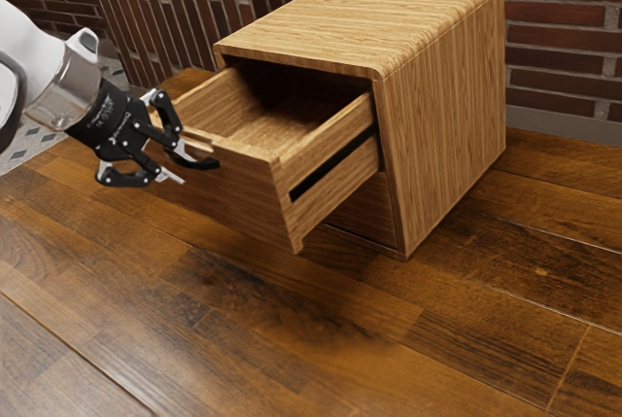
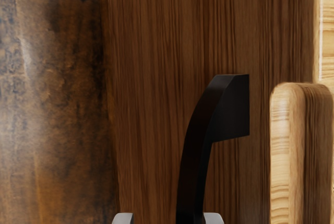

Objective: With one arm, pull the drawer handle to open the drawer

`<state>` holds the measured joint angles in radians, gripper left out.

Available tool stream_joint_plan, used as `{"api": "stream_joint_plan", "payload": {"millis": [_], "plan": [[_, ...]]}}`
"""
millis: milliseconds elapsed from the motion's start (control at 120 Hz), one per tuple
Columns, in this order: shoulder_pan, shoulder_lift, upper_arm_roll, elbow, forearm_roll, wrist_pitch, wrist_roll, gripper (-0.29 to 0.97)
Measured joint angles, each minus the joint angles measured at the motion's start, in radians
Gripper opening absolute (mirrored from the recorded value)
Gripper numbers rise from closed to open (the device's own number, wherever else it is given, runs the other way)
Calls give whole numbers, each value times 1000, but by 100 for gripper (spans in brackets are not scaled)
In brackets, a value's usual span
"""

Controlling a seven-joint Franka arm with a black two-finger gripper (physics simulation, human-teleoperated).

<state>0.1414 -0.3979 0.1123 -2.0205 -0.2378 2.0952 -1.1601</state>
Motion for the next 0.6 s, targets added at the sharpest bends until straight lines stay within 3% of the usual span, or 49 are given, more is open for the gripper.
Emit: {"api": "stream_joint_plan", "payload": {"millis": [450,600], "plan": [[34,-129,-11,-52,3,-13,-2,10],[57,-251,-83,42,27,-116,8,37]]}}
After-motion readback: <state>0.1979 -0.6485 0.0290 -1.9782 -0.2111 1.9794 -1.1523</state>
